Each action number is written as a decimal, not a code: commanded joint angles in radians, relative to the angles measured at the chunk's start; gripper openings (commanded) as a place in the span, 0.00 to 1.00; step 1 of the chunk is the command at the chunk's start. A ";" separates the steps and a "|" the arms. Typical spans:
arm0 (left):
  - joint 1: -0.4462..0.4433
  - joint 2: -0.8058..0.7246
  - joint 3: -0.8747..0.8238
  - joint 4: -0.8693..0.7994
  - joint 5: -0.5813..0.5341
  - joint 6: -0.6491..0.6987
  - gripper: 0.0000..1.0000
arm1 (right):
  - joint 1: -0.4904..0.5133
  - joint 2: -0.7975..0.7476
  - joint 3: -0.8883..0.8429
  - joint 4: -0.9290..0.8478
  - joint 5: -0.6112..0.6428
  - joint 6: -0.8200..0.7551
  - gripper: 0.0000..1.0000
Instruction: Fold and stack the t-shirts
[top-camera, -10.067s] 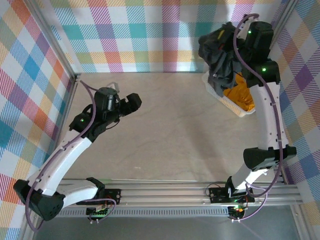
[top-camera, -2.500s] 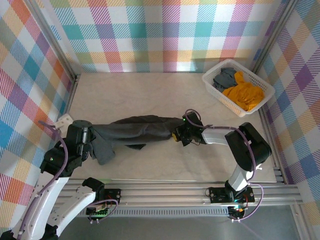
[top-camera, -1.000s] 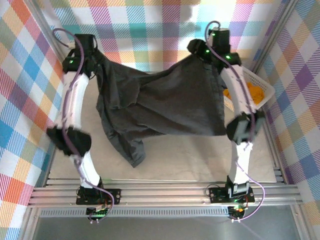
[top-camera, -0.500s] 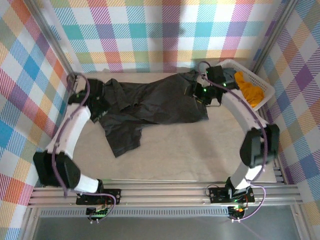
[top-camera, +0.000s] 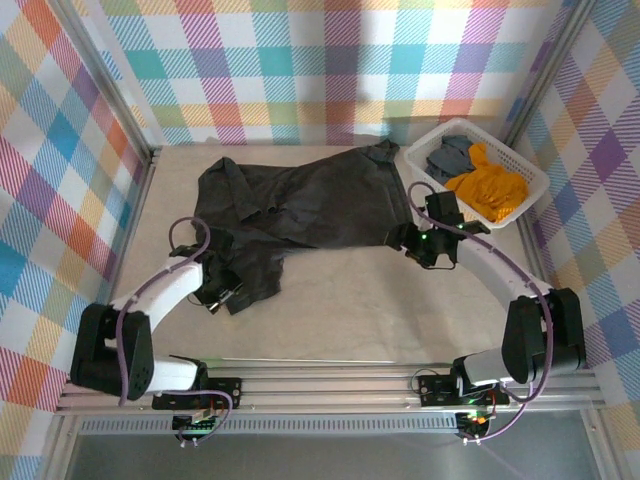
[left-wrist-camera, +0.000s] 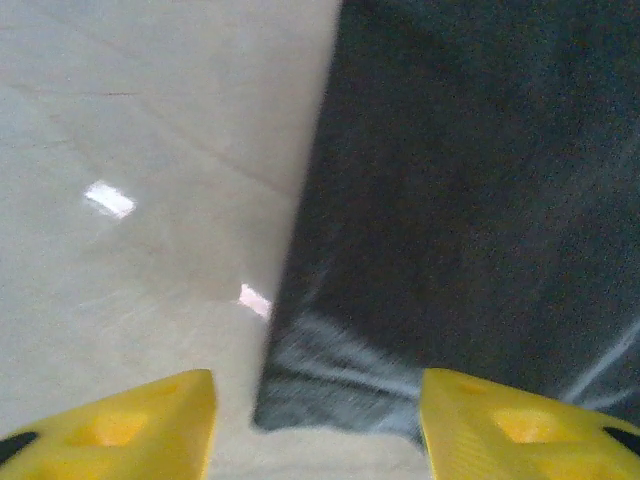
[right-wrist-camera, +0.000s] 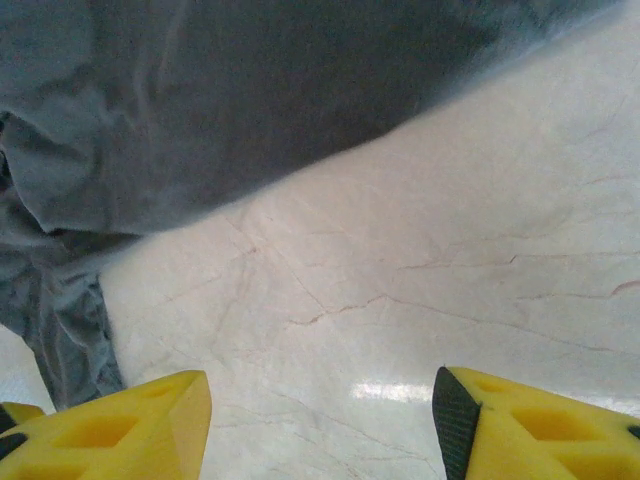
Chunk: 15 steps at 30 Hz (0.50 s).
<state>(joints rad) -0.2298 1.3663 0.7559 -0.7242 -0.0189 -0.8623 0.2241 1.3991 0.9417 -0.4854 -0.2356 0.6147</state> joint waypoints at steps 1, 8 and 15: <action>-0.024 0.087 -0.010 0.117 0.013 -0.005 0.32 | -0.051 -0.003 -0.004 -0.004 0.049 0.029 0.61; -0.005 -0.074 -0.001 -0.051 -0.253 -0.039 0.00 | -0.125 0.117 0.057 0.014 0.119 -0.001 0.54; 0.134 -0.374 -0.083 -0.204 -0.290 0.005 0.00 | -0.131 0.274 0.141 0.094 0.067 -0.099 0.55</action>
<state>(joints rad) -0.1463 1.0569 0.7136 -0.8040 -0.2550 -0.8780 0.0967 1.6310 1.0325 -0.4438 -0.1364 0.5842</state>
